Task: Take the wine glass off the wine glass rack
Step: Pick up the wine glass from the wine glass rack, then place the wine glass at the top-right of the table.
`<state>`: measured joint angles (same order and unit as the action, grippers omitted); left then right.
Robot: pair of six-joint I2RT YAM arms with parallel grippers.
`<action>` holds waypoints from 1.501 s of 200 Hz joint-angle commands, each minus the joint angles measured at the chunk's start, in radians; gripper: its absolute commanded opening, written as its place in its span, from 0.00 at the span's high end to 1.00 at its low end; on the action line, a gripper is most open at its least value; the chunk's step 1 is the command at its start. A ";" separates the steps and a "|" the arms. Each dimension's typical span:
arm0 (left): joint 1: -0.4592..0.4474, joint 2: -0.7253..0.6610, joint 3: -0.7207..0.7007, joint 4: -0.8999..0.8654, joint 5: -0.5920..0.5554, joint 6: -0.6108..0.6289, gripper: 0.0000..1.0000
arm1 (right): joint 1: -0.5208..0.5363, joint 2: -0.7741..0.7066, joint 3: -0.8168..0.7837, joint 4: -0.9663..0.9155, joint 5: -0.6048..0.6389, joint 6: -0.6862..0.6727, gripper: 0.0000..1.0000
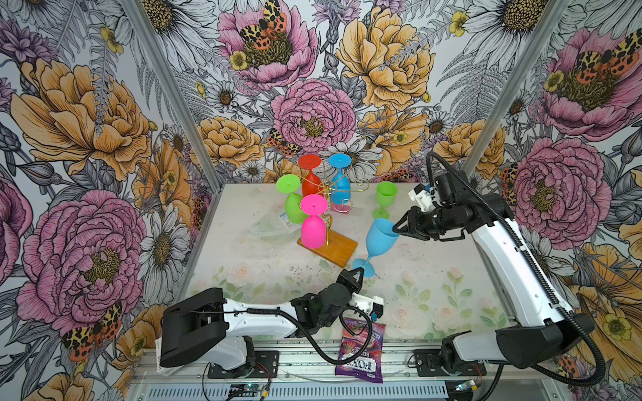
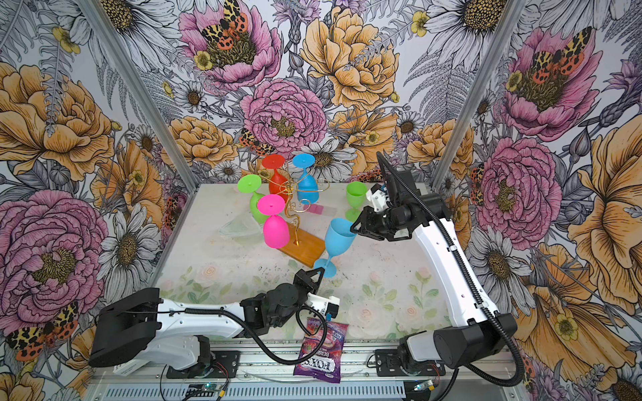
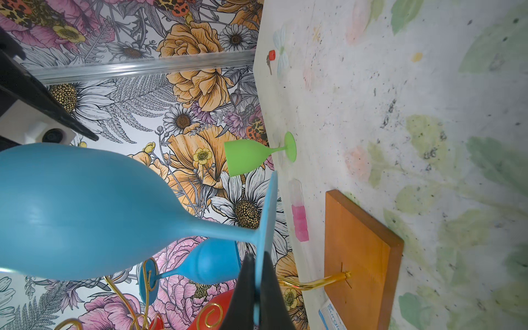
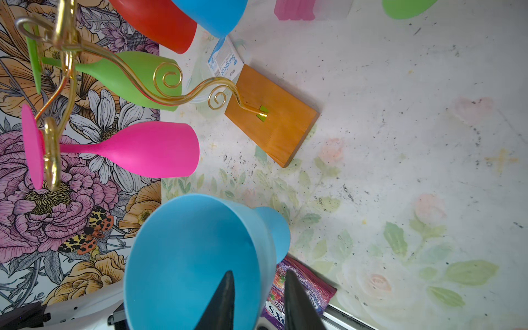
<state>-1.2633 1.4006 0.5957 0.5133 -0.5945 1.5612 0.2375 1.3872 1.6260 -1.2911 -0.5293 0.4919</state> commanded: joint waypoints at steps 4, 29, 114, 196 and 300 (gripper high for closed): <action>-0.006 -0.008 -0.011 0.078 -0.030 0.027 1.00 | 0.007 0.001 -0.018 -0.001 0.014 -0.020 0.73; -0.006 -0.008 -0.011 0.078 -0.028 0.030 1.00 | 0.007 0.003 -0.015 0.002 0.015 -0.027 0.80; -0.007 -0.032 -0.009 0.066 0.007 -0.038 0.83 | 0.008 0.004 -0.002 0.006 0.030 -0.038 1.00; -0.008 -0.200 0.046 -0.231 0.131 -0.344 0.27 | -0.052 -0.022 -0.007 0.110 0.143 -0.058 1.00; 0.080 -0.350 0.251 -0.685 0.246 -1.094 0.13 | -0.165 0.062 0.009 0.189 0.611 -0.191 1.00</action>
<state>-1.2228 1.0904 0.8165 -0.0471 -0.3897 0.7353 0.0959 1.3907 1.6135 -1.1641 -0.0437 0.3473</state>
